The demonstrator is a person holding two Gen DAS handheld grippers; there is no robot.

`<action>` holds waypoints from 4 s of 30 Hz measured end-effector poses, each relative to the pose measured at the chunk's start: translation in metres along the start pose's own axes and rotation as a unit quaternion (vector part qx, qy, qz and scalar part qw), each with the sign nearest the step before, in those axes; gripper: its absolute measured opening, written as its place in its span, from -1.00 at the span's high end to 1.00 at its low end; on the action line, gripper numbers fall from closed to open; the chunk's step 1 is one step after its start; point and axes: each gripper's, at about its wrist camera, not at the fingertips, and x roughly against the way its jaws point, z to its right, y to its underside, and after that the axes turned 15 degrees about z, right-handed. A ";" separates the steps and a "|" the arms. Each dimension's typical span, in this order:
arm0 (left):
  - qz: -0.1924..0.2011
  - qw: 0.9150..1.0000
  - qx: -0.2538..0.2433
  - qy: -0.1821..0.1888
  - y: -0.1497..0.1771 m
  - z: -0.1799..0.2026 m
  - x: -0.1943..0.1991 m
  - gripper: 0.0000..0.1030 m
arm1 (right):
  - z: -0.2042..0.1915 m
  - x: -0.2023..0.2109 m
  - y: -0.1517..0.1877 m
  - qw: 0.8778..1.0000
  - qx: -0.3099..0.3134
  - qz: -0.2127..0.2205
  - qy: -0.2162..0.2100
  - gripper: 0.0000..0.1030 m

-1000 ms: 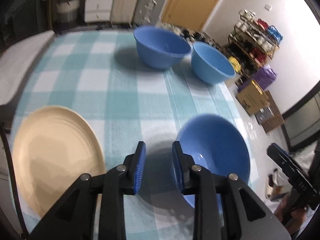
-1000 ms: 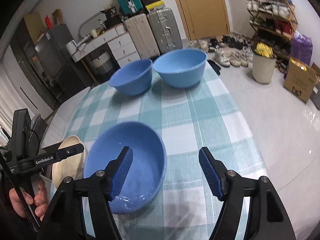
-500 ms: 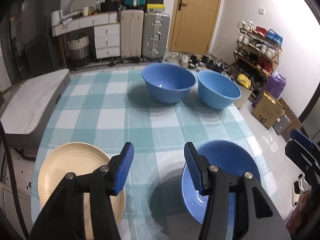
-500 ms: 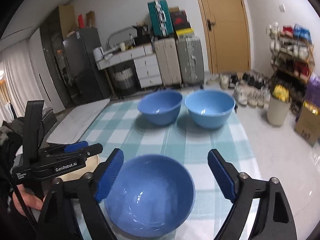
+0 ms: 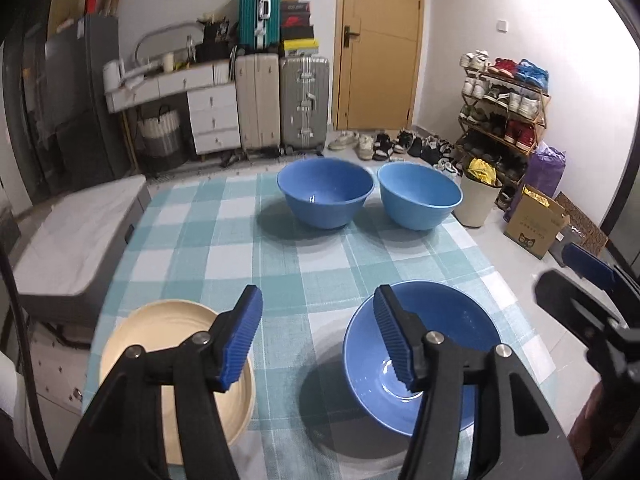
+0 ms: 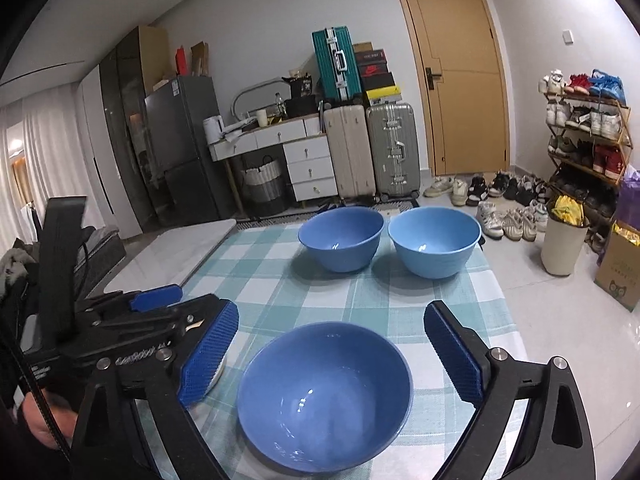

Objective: Organize plates and bowls
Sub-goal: 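Lower the blue bowl onto the table and open both tools, then move both tools toward the darker blue bowl beside the light one, then close left tool on the darker bowl rim while right tool grips the same bowl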

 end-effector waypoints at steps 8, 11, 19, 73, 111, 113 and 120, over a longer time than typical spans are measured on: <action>0.073 0.997 -0.015 -0.023 -0.013 0.002 0.029 -0.75 | 0.000 0.010 -0.003 1.000 -0.004 0.011 0.008 -0.88; 0.083 0.996 -0.021 -0.022 -0.016 0.005 0.034 -0.91 | 0.001 0.015 -0.007 1.000 -0.004 0.017 0.019 -0.91; 0.116 0.992 -0.010 -0.046 -0.017 0.002 0.042 -1.00 | -0.002 -0.002 -0.023 0.999 0.019 0.006 0.035 -0.98; -0.269 0.960 0.060 -0.055 -0.053 -0.063 -0.339 -0.96 | 0.029 -0.238 -0.117 0.989 0.026 -0.141 -0.042 -0.98; -0.357 0.933 0.020 0.043 -0.021 -0.070 -0.307 0.76 | 0.044 -0.356 -0.048 0.959 0.040 -0.279 -0.012 -0.98; -0.360 0.931 0.014 0.049 -0.018 -0.070 -0.299 0.76 | 0.040 -0.356 -0.043 0.959 0.043 -0.280 -0.015 -0.98; -0.365 0.929 0.010 0.058 -0.009 -0.080 -0.278 0.75 | 0.015 -0.364 -0.008 0.940 0.137 -0.313 -0.012 -0.55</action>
